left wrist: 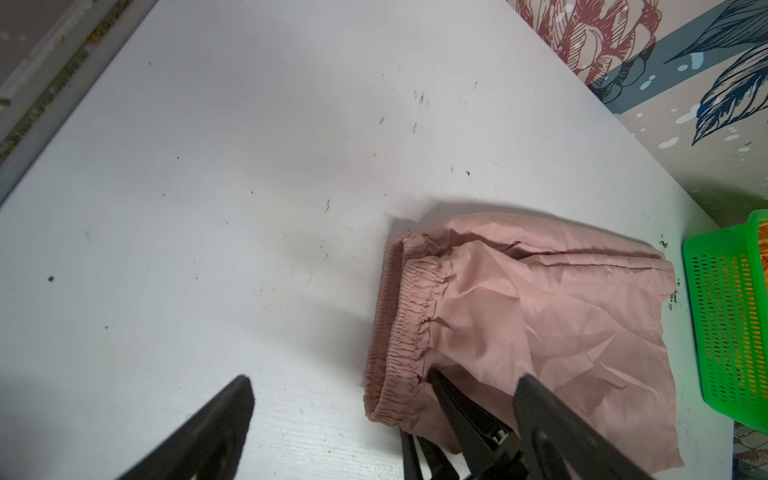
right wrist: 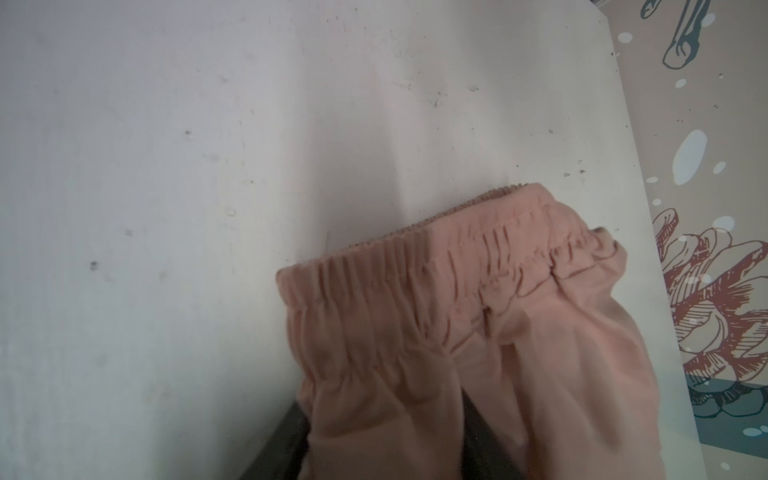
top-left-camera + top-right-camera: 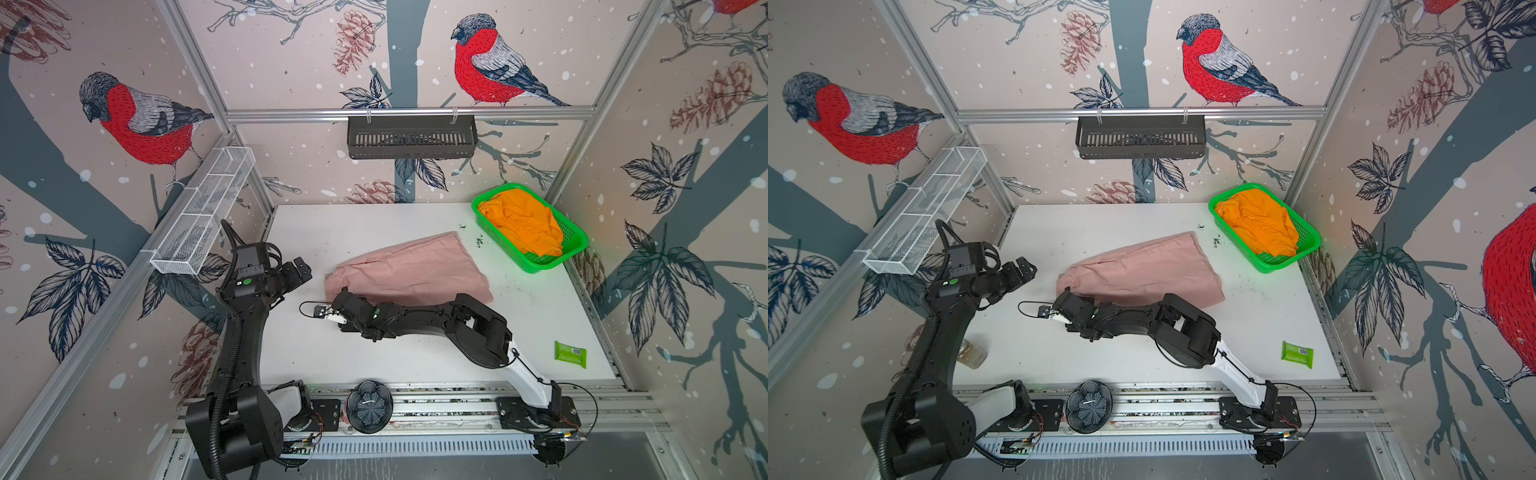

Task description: Fold and stack the shorts

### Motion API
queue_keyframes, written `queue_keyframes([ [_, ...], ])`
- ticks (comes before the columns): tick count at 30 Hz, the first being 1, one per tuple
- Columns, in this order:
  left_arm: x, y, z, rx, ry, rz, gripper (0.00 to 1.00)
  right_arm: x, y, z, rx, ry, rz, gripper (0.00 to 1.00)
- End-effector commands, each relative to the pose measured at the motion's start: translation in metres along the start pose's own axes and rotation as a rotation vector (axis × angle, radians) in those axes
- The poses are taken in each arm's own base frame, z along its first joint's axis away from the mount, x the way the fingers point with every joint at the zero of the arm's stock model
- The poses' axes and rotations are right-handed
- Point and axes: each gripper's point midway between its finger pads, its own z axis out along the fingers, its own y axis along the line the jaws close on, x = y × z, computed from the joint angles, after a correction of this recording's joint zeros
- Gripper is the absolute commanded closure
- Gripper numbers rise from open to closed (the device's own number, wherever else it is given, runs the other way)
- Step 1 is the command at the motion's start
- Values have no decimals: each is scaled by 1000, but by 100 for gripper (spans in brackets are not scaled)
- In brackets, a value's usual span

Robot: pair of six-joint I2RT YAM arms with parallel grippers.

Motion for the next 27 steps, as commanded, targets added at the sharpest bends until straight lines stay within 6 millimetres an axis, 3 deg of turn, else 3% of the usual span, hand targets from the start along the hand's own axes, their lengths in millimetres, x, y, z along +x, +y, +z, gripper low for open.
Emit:
queue_keyframes([
  [1, 1, -9, 5, 76, -20, -77, 2, -16, -2, -13, -81, -97, 119, 82],
  [5, 23, -15, 19, 174, 36, -146, 2, -28, -6, -35, -146, -224, 243, 94],
  [9, 44, -16, 33, 243, 79, -211, 2, -35, -11, -49, -176, -316, 321, 97],
  [15, 58, -24, 47, 345, 128, -253, 2, -34, -8, -50, -175, -335, 337, 98],
  [21, 79, -15, 62, 327, 188, -270, 2, -32, -13, -52, -144, -349, 349, 98],
  [27, 93, -22, 76, 344, 225, -260, 2, -35, -15, -53, -135, -355, 338, 98],
])
